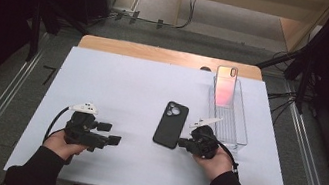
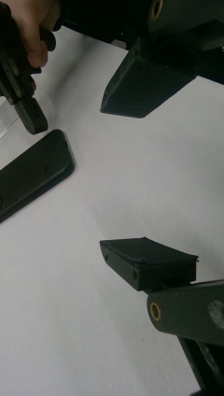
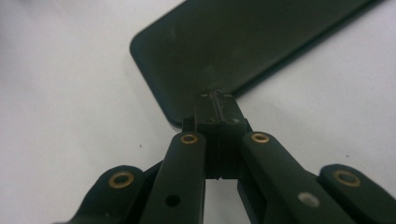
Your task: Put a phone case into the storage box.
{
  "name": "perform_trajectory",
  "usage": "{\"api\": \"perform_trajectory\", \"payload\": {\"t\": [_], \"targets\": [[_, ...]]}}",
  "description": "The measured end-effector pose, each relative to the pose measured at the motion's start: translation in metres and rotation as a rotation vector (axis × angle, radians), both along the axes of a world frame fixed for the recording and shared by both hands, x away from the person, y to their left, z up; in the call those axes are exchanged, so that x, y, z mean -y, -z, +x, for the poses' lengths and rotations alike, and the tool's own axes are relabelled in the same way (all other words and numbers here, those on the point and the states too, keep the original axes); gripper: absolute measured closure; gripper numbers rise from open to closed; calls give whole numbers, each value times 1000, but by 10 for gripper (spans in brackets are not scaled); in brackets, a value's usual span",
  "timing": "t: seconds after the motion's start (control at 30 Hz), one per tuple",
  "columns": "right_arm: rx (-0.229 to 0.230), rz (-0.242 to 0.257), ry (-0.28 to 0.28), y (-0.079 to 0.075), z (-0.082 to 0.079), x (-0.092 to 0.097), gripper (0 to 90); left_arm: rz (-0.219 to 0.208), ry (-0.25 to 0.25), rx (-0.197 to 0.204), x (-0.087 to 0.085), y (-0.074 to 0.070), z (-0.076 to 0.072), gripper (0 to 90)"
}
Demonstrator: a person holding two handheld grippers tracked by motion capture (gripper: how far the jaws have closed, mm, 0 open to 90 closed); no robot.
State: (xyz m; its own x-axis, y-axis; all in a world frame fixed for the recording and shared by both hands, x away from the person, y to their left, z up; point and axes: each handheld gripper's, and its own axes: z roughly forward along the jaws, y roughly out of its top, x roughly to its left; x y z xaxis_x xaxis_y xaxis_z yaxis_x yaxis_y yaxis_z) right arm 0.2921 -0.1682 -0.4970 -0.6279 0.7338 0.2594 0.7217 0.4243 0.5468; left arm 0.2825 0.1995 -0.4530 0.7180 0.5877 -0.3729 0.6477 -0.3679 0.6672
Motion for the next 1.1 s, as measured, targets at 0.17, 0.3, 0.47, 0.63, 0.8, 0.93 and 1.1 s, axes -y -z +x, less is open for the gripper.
{"api": "perform_trajectory", "payload": {"t": [0.17,0.3,0.47,0.63,0.8,0.93,1.1], "targets": [[-5,3,-10,4,2,-5,872,7,2,0,1,0,0,288],[-8,14,-23,4,4,-9,871,13,3,0,1,1,0,288],[-13,32,-40,5,6,-17,871,13,0,-1,0,1,0,288],[-4,51,-51,4,9,-27,871,19,3,-1,0,2,1,288],[5,54,-65,4,13,-35,871,20,3,-3,0,3,1,288],[15,64,-74,1,14,-37,871,23,2,-5,0,2,1,288],[38,127,-81,-16,14,-23,752,16,3,-2,-1,2,1,288]]}}
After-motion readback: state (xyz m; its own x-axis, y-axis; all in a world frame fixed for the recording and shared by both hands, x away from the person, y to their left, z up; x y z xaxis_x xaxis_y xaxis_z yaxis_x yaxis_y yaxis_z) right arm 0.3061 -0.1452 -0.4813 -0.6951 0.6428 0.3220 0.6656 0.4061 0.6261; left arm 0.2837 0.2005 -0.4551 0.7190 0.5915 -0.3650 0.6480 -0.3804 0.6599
